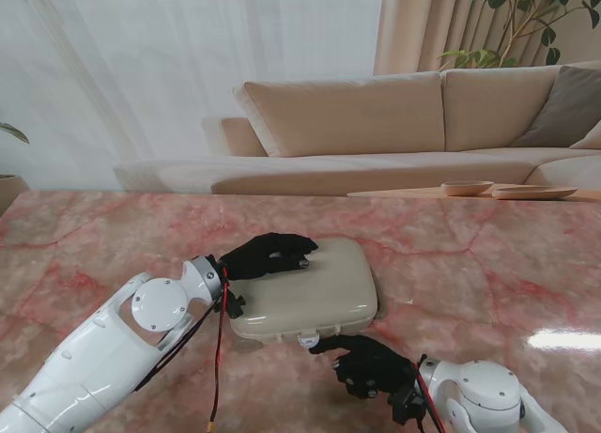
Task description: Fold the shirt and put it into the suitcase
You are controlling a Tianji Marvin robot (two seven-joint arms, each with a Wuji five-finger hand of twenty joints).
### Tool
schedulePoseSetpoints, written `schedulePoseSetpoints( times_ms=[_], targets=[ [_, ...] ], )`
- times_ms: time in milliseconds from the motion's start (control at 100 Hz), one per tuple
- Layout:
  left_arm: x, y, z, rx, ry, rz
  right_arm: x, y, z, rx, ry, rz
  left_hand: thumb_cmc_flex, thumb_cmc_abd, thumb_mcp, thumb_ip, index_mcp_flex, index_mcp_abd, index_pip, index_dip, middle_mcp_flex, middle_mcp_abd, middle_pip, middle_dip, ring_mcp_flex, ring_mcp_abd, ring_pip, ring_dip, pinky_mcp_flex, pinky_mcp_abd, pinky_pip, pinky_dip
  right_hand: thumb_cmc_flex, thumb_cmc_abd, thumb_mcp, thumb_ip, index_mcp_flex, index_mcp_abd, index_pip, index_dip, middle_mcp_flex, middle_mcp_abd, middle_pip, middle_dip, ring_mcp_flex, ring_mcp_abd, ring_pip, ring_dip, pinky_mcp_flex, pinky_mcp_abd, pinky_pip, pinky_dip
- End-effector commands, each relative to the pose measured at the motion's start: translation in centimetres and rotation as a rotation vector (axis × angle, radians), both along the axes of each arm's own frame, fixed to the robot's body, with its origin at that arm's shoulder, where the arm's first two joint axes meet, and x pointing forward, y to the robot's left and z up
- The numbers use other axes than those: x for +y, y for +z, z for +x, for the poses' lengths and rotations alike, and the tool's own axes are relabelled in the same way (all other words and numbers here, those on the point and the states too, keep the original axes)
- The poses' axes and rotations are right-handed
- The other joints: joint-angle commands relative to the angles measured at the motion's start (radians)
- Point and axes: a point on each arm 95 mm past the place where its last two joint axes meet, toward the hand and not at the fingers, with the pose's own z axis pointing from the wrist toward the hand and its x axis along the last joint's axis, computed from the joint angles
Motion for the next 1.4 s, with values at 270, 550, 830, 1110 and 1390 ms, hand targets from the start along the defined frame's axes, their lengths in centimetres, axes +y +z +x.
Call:
schedulePoseSetpoints(
  times_ms=[270, 550, 830, 1110, 1390],
  targets=[
    [0.91, -4.07, -1.6, 0.104, 0.002, 0.071, 0.69, 1.4, -0.28, -0.045, 0.004, 0.05, 0.006, 0.046, -0.035, 0.021, -0.017, -0.038, 0.0, 0.003, -0.015, 0.014, 0.006, -0.007, 0.013, 0.187, 0.017, -0.004, 0.067, 0.267, 0.017, -0.026, 0.011, -0.002, 0.009, 0.008, 0.024, -0.193, 0.019, -0.006, 0.026, 0.056, 0.031, 0.006, 0.038, -0.002, 0.041, 0.027, 0.022, -0.017, 0.231, -0.018],
    [0.86, -4.19, -1.64, 0.108, 0.0, 0.071, 0.66, 1.34, -0.21, -0.043, 0.004, 0.047, 0.006, 0.047, -0.034, 0.021, -0.018, -0.039, 0.001, 0.003, -0.015, 0.012, 0.006, -0.007, 0.013, 0.186, 0.016, -0.005, 0.067, 0.267, 0.017, -0.026, 0.002, -0.012, 0.015, 0.01, 0.021, -0.214, 0.023, -0.006, 0.028, 0.057, 0.029, 0.003, 0.038, 0.003, 0.033, 0.024, 0.013, -0.017, 0.226, -0.017],
    [1.02, -4.3, -1.72, 0.11, 0.003, 0.077, 0.67, 1.17, -0.05, -0.053, 0.025, -0.004, 0.006, 0.047, -0.034, 0.021, -0.019, -0.039, 0.002, 0.003, -0.015, 0.012, 0.006, -0.007, 0.013, 0.185, 0.016, -0.005, 0.067, 0.267, 0.017, -0.026, -0.002, -0.019, 0.018, 0.005, 0.014, -0.223, 0.028, -0.002, 0.025, 0.057, 0.018, -0.003, 0.037, 0.028, 0.019, 0.014, -0.009, 0.005, 0.212, -0.012],
    [1.1, -4.44, -1.78, 0.115, 0.004, 0.078, 0.69, 0.98, 0.07, -0.12, 0.072, -0.106, 0.006, 0.048, -0.034, 0.021, -0.02, -0.037, 0.001, 0.003, -0.015, 0.014, 0.006, -0.007, 0.013, 0.187, 0.015, -0.005, 0.066, 0.269, 0.016, -0.026, 0.002, -0.018, 0.018, -0.003, 0.018, -0.206, 0.03, -0.001, 0.009, 0.069, -0.003, -0.014, 0.036, 0.053, -0.022, -0.007, -0.047, 0.02, 0.187, 0.0],
    [1.17, -4.51, -1.77, 0.117, 0.008, 0.079, 0.86, 0.93, 0.16, -0.134, 0.042, -0.13, 0.007, 0.048, -0.034, 0.021, -0.02, -0.036, -0.001, 0.002, -0.016, 0.013, 0.006, -0.007, 0.013, 0.187, 0.016, -0.004, 0.066, 0.269, 0.016, -0.026, 0.001, -0.012, 0.006, -0.01, 0.021, -0.182, 0.024, -0.007, -0.001, 0.082, -0.012, -0.028, 0.035, 0.071, -0.052, -0.02, -0.064, 0.029, 0.171, 0.013]
  ],
)
